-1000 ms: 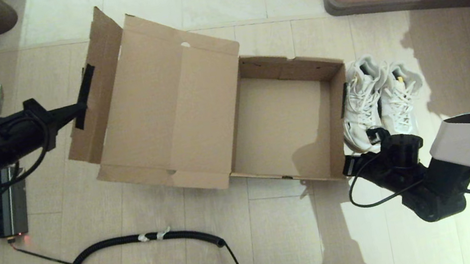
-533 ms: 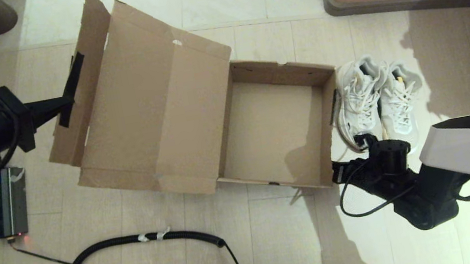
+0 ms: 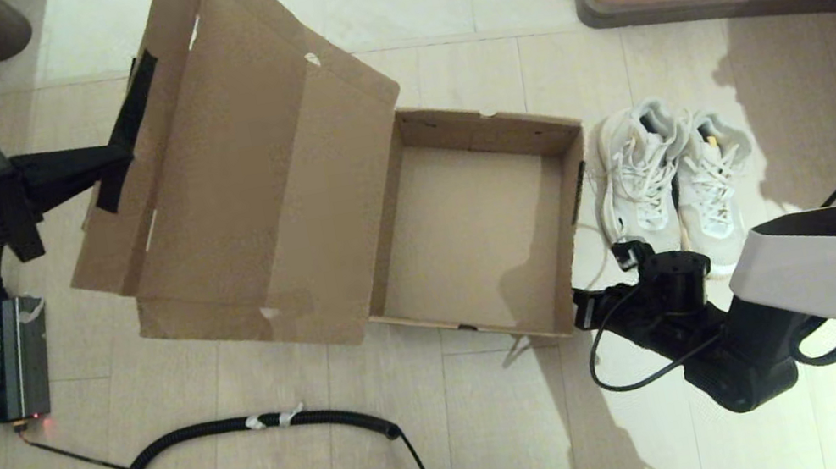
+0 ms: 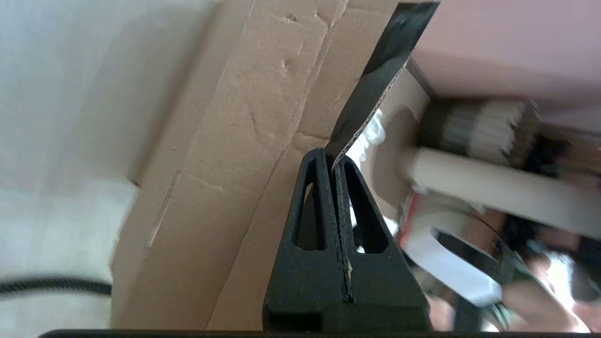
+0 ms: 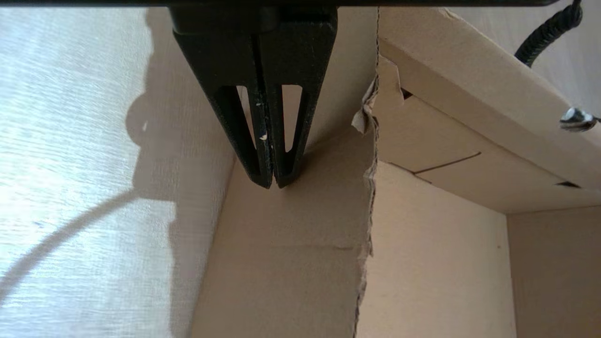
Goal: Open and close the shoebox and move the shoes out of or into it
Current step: Close the shoe box
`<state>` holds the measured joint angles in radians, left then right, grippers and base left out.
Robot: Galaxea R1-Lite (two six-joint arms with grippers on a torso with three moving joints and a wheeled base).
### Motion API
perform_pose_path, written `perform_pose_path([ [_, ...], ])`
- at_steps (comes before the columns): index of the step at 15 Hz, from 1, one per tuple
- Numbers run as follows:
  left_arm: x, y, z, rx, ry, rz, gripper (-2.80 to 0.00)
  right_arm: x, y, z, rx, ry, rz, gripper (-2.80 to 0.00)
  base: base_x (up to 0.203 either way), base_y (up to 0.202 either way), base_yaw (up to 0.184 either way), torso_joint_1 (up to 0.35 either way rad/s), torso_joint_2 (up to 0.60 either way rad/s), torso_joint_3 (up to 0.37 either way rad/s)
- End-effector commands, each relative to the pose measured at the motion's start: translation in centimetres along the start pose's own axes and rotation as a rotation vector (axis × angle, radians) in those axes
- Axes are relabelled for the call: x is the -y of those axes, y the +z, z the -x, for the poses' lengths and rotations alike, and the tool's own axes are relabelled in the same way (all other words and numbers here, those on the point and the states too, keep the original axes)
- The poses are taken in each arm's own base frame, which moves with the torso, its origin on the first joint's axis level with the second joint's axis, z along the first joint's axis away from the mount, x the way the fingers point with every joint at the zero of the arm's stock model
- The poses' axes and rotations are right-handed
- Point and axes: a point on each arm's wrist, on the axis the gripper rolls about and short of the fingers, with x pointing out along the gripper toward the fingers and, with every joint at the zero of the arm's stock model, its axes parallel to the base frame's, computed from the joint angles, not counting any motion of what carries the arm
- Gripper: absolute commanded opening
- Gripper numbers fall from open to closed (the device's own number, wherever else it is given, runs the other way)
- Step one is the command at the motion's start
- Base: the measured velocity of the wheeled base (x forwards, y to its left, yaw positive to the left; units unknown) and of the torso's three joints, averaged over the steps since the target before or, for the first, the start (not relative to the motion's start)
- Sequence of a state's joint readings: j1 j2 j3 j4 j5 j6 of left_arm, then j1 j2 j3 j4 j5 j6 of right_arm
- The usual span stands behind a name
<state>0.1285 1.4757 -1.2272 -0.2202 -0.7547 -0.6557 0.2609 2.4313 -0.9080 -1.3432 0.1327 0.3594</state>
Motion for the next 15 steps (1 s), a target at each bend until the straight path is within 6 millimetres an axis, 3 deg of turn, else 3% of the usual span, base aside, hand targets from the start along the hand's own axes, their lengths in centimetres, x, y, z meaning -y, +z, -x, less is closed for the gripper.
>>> perform_pose_path([
  [1,3.4,-0.5,2.2,-0.005,-0.039,-0.015,-2.80,0.0,-0.4,-0.5,0.002,0.004,-0.001,-2.80,0.000,0.000,0.000,0.000,0.00,0.000],
  [6,6.8,-3.2,3.5,-0.119,-0.109,0.020,-2.80,0.0,-1.9,-1.7,-0.004,-0.010,0.000,-2.80,0.000,0.000,0.000,0.000,0.00,0.000],
  [14,6.9,-6.9,2.7,-0.269,-0.137,0.081,-2.80,-1.2,-1.6,-2.8,-0.008,0.002,0.006,-2.80,0.000,0.000,0.000,0.000,0.00,0.000],
  [15,7.2,-7.3,2.5,-0.280,-0.144,0.079,0.00,-1.2,-1.6,-2.8,-0.009,0.001,0.005,-2.80,0.000,0.000,0.000,0.000,0.00,0.000],
])
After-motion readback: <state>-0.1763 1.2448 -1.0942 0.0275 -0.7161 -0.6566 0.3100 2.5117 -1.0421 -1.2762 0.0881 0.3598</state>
